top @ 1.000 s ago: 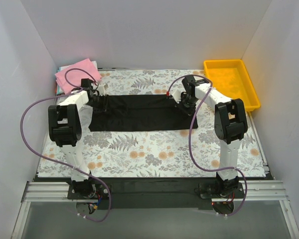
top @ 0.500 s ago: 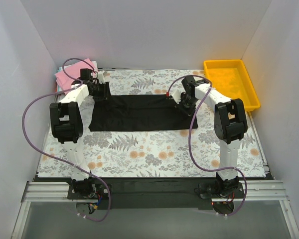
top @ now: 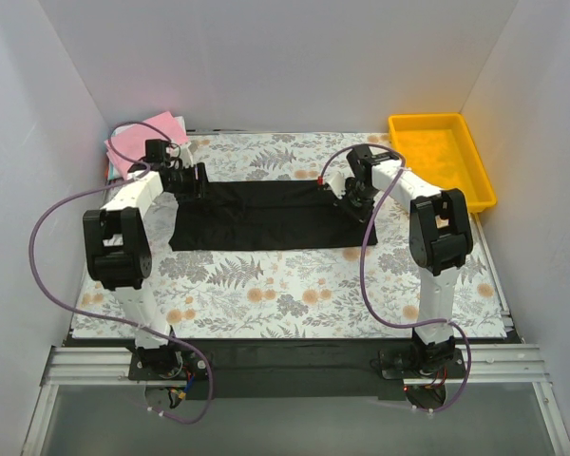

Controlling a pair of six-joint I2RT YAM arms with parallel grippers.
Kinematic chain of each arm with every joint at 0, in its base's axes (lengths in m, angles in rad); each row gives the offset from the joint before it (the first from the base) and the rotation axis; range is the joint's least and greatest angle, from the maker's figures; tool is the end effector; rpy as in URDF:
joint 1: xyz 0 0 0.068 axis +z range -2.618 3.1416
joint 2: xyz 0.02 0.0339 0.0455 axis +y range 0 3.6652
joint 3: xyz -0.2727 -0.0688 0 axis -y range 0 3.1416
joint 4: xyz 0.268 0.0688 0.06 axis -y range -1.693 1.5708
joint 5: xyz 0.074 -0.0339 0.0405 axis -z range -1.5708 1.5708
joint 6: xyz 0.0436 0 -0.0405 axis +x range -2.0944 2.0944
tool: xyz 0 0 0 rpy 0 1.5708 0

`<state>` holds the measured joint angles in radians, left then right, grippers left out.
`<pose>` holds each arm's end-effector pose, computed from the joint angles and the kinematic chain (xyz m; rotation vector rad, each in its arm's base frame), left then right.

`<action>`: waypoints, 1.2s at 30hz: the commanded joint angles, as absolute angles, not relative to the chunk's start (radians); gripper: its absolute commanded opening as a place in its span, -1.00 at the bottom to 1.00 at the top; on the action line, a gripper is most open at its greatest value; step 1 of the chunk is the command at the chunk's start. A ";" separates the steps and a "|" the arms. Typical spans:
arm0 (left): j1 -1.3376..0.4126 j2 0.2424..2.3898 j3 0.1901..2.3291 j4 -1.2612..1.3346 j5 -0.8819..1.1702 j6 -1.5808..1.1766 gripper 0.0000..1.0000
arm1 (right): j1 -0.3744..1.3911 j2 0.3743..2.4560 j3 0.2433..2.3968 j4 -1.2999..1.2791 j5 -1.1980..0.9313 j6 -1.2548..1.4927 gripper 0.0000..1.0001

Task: Fold and stack the t-shirts
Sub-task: Fold the tshirt

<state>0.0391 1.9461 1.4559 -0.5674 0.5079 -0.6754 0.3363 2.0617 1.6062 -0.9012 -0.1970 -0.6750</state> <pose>0.4402 -0.0040 0.1963 -0.7659 2.5735 -0.8803 0.4129 0.1534 0.1759 -1.4263 2.5128 0.2291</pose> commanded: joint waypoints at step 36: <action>0.064 1.970 1.319 -0.276 0.557 -1.055 0.34 | 0.359 1.971 1.594 -0.933 -0.192 -0.634 -0.62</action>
<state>0.0597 1.9739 1.2892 -0.3298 0.5163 -1.0309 0.3557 1.9938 1.6051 -0.9169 -0.1894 -0.6323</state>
